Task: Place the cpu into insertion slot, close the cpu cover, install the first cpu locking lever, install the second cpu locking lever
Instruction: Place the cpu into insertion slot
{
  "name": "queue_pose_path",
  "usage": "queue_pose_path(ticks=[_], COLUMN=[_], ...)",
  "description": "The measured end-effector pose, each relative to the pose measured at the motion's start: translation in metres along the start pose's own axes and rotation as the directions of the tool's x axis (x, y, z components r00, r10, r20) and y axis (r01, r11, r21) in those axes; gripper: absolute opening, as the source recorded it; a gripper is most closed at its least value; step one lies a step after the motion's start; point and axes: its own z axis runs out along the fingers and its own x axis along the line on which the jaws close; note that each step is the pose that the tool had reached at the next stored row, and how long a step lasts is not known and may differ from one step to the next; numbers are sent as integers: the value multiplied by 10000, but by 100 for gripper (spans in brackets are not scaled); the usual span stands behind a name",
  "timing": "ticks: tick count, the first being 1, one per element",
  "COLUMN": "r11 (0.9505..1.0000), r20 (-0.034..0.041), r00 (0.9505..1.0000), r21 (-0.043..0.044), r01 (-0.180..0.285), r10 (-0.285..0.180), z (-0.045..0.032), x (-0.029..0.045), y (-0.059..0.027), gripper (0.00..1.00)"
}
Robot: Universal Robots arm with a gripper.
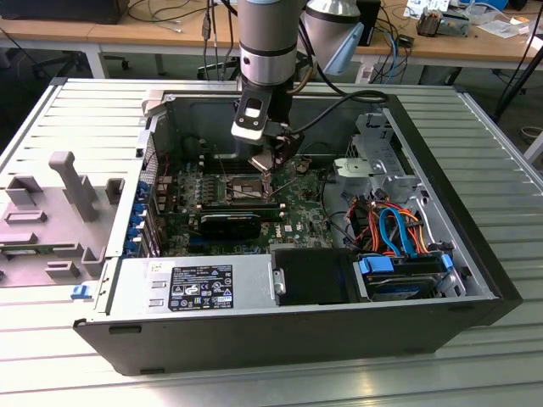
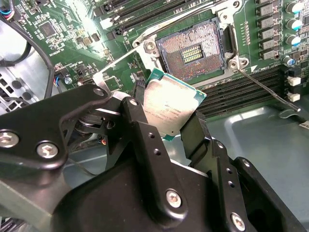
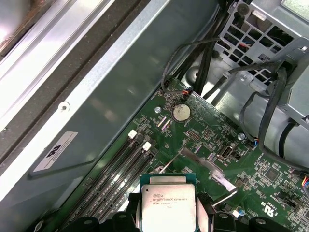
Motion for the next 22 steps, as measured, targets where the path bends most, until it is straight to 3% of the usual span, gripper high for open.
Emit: queue_pose_path(ticks=[22], r11=[9999], r20=[14], r00=[9999], r21=[-3], r01=[-157], r10=[157], z=[8], x=[0], y=[-1], gripper=[54])
